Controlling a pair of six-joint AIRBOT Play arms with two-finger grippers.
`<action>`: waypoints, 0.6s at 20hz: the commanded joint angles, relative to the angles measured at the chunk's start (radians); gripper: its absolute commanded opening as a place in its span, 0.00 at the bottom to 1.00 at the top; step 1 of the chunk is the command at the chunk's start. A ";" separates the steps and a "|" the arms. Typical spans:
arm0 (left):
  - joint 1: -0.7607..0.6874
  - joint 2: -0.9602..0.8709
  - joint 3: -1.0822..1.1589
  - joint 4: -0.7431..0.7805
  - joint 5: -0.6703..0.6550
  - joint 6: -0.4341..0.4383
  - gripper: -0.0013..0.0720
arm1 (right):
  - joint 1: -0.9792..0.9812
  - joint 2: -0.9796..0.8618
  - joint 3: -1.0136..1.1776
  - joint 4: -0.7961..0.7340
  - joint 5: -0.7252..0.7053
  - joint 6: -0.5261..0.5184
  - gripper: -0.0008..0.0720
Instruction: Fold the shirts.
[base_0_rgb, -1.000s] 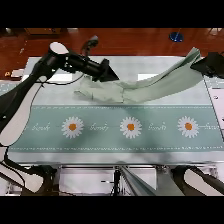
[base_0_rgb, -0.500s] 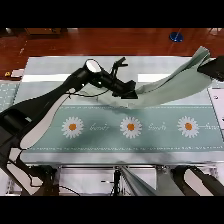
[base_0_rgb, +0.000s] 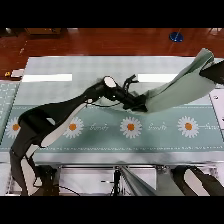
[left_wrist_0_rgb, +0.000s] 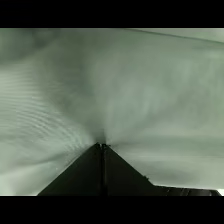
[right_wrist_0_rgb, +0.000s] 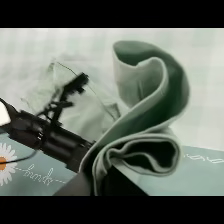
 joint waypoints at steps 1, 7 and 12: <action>-0.069 -0.065 0.004 -0.153 0.069 0.001 0.06 | 0.000 0.005 0.001 0.002 0.008 0.003 0.04; 0.064 -0.027 0.091 -0.233 0.029 0.092 0.06 | 0.002 0.005 0.000 -0.004 0.001 0.014 0.04; 0.351 0.224 0.100 -0.084 -0.108 0.136 0.06 | 0.002 -0.017 -0.001 0.003 -0.071 0.021 0.04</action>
